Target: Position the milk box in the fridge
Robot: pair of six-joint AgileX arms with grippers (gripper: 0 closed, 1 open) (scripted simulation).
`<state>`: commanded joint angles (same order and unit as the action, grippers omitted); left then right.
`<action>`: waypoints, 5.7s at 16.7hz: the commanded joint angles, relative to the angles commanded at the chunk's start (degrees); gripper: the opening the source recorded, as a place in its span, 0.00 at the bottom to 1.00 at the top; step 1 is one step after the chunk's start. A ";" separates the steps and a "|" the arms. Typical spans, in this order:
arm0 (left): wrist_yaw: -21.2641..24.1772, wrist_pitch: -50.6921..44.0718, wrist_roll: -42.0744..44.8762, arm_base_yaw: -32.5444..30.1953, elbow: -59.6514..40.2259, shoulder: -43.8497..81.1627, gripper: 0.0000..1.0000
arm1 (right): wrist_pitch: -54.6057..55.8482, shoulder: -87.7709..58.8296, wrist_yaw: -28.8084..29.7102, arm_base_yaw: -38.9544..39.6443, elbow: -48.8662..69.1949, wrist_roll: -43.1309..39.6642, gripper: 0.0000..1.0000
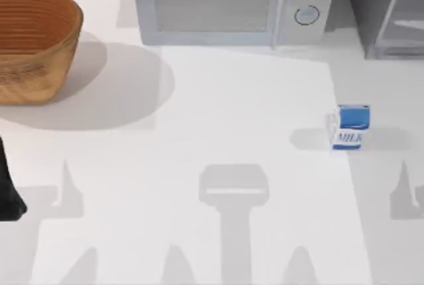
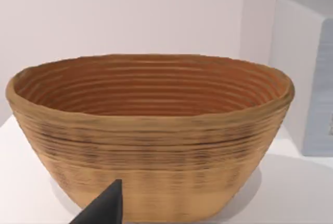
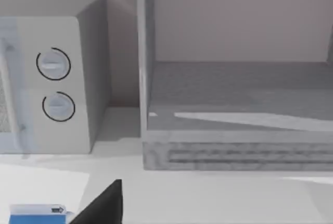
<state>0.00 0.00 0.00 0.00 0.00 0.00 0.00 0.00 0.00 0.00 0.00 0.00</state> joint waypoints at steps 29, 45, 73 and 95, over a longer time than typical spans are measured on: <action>0.00 0.00 0.00 0.00 0.00 0.00 1.00 | 94.07 -120.78 30.05 28.56 20.34 3.93 1.00; 0.00 0.00 0.00 0.00 0.00 0.00 1.00 | 104.65 -138.91 33.85 32.02 26.41 5.20 1.00; 0.00 0.00 0.00 0.00 0.00 0.00 1.00 | 97.89 -137.67 28.67 26.74 32.98 3.72 0.25; 0.00 0.00 0.00 0.00 0.00 0.00 1.00 | 84.90 -124.76 28.49 26.59 32.55 3.72 0.00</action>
<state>0.00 0.00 0.00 0.00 0.00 0.00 84.90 -124.76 28.49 26.59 32.55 3.72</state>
